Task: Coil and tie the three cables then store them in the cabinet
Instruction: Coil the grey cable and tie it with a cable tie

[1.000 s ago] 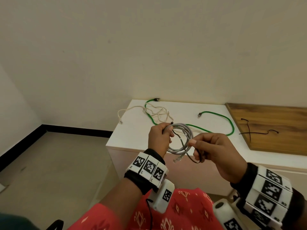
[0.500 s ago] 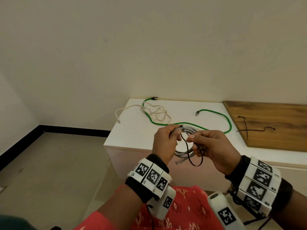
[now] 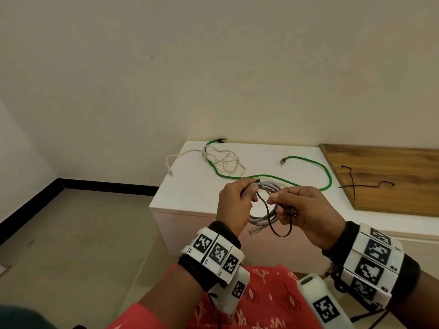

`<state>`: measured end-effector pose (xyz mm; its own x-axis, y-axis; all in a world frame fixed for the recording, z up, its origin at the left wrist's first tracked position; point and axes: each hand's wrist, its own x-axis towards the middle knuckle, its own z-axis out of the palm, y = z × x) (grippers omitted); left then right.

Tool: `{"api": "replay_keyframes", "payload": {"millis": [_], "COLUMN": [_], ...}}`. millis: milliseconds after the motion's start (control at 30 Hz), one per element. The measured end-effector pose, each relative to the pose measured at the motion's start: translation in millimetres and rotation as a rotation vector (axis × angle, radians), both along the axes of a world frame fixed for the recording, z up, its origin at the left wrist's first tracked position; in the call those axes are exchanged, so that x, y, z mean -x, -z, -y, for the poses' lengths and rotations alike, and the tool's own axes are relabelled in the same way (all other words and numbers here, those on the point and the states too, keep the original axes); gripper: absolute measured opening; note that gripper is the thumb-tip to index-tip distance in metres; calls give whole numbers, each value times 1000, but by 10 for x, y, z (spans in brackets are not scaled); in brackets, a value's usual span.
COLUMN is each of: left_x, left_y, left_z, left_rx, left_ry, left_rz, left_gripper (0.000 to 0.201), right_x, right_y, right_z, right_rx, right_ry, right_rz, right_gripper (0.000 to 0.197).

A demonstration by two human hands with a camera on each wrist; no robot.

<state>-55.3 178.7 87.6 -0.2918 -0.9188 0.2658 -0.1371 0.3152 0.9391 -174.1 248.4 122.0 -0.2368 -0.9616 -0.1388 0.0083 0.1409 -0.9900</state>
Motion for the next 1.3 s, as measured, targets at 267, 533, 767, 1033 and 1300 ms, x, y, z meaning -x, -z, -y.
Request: {"api": "replay_keyframes", "payload": {"millis": [267,533,767,1033,1300], "left_x": [-12,-11,-31,-35,-38], "left_y": [6,-20,16,4,12], "left_z": [-25,-46,-38,-47,-109], "left_rx": [48,58,103,121,213], "left_ry": [12,9,10,14,59], "left_rz": [32,41,81,105,139], "left_gripper": [20,20,20,21,21], "right_x": [18,24,24,17,14], "right_y": [3,5,25,15,-3], "right_z": [-1,12,13,29,10], "right_rx": [-20,-28,-35,-37,-35], "right_ry": [-3,-1,6,16,19], "right_rz": [26,63,92,111,108], "right_gripper": [17,18,19,18,20]}}
